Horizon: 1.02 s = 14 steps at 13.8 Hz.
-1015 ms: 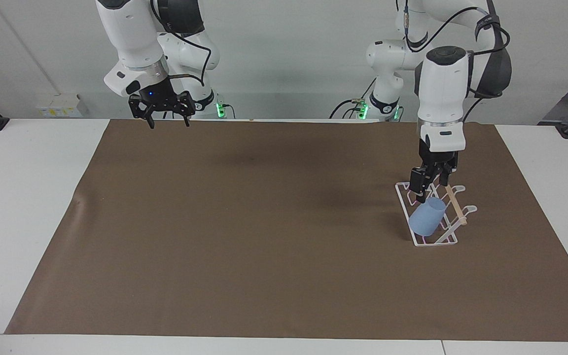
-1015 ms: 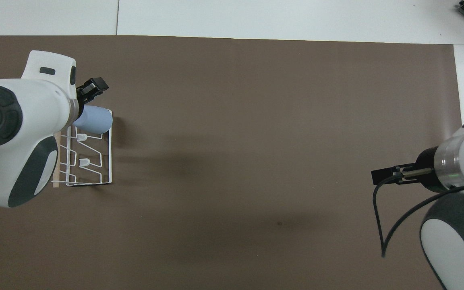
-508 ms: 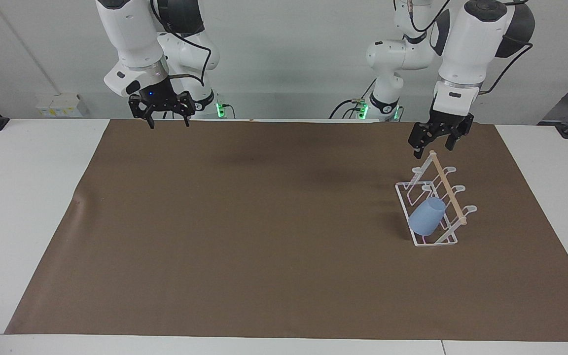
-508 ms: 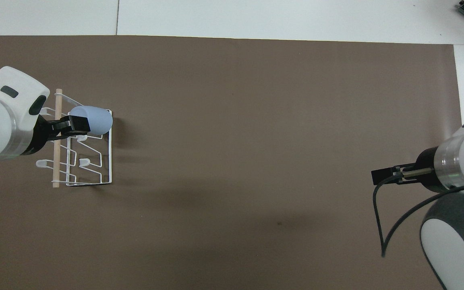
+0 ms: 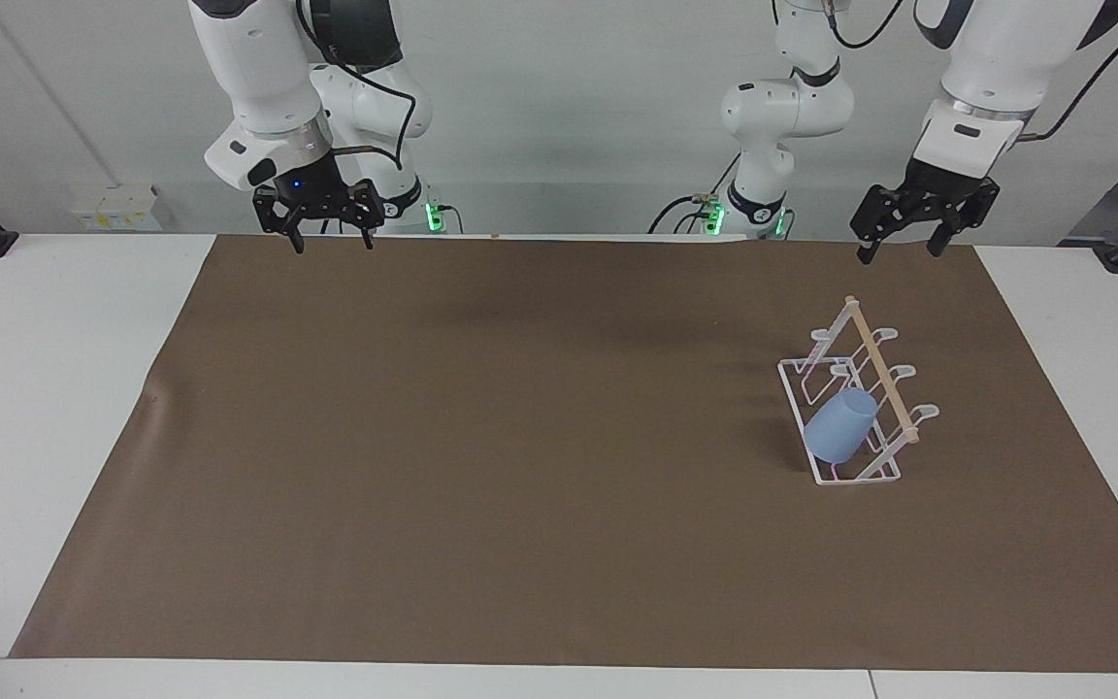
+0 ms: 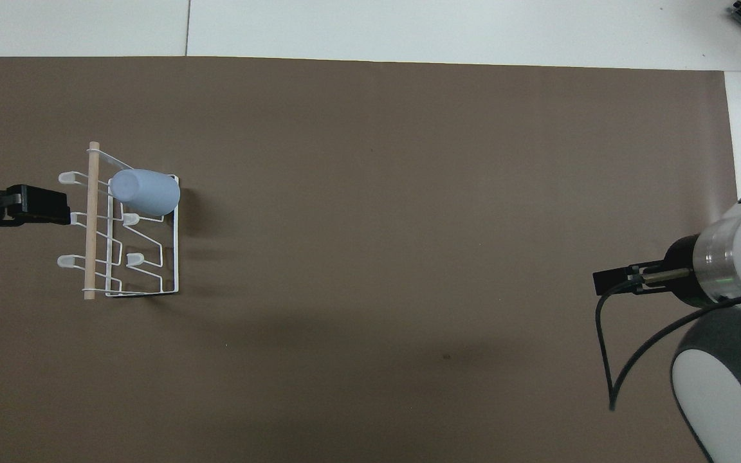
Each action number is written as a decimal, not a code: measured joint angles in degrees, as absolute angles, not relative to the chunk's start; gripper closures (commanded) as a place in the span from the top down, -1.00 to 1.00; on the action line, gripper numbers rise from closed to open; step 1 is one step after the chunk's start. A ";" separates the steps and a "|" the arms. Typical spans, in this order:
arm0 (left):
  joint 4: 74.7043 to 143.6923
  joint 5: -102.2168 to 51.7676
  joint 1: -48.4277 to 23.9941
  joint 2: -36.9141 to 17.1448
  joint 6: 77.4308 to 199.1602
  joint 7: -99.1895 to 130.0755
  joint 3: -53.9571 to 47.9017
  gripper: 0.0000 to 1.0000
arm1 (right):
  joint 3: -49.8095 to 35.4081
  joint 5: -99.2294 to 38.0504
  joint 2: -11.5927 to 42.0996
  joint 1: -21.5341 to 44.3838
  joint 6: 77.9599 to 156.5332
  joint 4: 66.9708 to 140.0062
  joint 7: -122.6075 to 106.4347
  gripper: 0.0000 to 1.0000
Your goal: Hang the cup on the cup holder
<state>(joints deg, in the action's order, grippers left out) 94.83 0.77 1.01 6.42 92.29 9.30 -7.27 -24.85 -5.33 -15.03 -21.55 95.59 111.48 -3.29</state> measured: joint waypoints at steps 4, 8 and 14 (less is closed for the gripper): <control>93.80 0.75 3.01 4.67 92.23 4.49 -7.20 1.00 | -24.85 -5.33 -15.03 -21.55 95.59 111.49 -3.29 1.00; 92.60 0.63 4.35 1.64 92.16 2.92 -7.32 1.00 | -24.85 -5.33 -15.03 -21.55 95.59 111.49 -3.29 1.00; 92.42 0.40 3.16 1.46 91.13 2.80 -8.62 1.00 | -24.85 -5.33 -15.03 -21.55 95.59 111.49 -3.29 1.00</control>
<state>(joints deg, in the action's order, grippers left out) 92.42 0.40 3.16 1.46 91.13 2.80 -8.62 -24.85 -5.33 -15.03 -21.55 95.59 111.49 -3.29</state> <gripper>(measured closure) 0.000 0.000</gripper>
